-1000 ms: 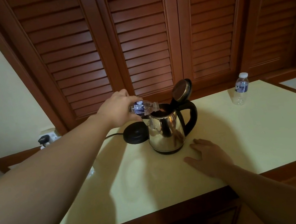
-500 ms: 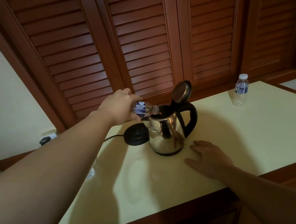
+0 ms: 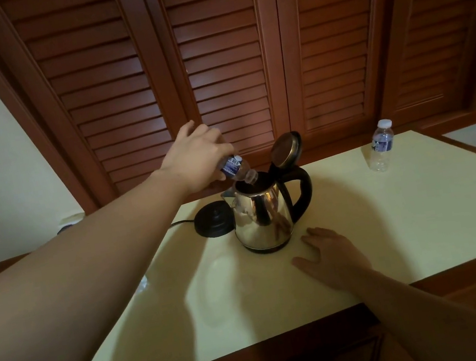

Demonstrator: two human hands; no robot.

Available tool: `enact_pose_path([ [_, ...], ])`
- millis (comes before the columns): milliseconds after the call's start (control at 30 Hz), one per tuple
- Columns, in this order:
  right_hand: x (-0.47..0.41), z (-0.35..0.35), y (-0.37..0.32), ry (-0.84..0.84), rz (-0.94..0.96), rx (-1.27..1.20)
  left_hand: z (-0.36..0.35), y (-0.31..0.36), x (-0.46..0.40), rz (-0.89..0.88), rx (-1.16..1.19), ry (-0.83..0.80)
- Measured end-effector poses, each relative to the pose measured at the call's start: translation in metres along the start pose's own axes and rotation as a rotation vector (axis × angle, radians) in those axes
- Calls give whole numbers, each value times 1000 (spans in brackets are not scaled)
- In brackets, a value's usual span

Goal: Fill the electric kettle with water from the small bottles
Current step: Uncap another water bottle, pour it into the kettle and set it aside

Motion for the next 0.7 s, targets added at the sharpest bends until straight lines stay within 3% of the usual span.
enact_pose_path([
  [167, -1, 1, 0, 3, 9, 12, -16, -1, 17, 212, 139, -38],
  [400, 1, 4, -16, -5, 5, 63, -69, -2, 81, 602, 764, 125],
  [500, 6, 9, -52, 13, 127, 157, -93, 10, 118, 680, 864, 172],
  [700, 10, -16, -126, -202, 268, 52, -129, 30, 174, 728, 997, 138],
])
Point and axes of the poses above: each hand's wrist, its own x-axis away from the middle knuckle, its own z-axis out of the back of the hand, y = z × x, the point moved 2 cm from there along -x, towards the middle knuckle
